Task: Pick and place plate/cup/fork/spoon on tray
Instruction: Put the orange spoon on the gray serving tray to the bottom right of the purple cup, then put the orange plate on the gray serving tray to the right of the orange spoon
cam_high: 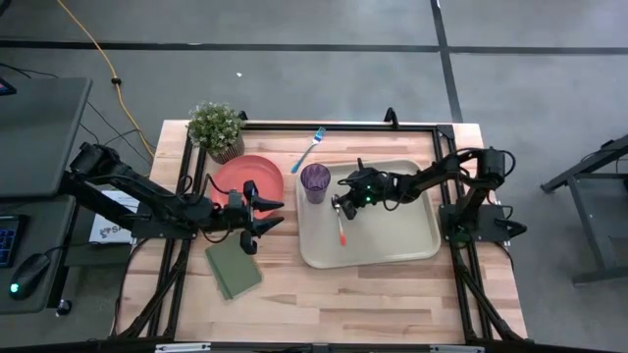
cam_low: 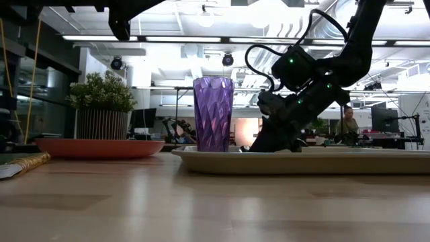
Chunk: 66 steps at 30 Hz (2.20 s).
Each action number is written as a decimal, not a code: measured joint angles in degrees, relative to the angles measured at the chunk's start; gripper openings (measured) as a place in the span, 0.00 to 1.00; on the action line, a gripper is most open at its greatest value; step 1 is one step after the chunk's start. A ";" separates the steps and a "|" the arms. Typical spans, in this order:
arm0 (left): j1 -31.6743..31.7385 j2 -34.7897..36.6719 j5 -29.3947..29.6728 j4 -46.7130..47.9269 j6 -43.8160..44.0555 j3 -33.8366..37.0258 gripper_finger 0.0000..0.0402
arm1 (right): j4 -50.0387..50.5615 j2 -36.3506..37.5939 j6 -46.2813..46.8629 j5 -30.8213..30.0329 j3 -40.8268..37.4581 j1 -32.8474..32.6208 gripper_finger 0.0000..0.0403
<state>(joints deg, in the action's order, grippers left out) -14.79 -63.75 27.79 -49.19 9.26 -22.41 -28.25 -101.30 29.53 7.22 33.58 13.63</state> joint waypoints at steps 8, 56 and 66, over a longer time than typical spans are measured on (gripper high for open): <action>0.00 0.00 0.00 -0.10 0.02 -0.01 0.43 | 0.13 0.00 0.76 -0.15 -0.02 0.00 0.02; 0.00 0.00 -0.28 0.55 0.02 -0.04 0.43 | 31.81 24.77 -8.70 -2.63 -0.10 -0.30 0.30; 0.00 2.12 -1.29 2.64 -0.47 -0.04 0.43 | 34.54 34.25 -10.57 -5.76 -2.72 -5.61 0.30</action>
<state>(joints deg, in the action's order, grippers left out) -14.79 -61.62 26.50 -46.55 8.80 -22.46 6.30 -67.05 18.96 1.47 30.86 8.02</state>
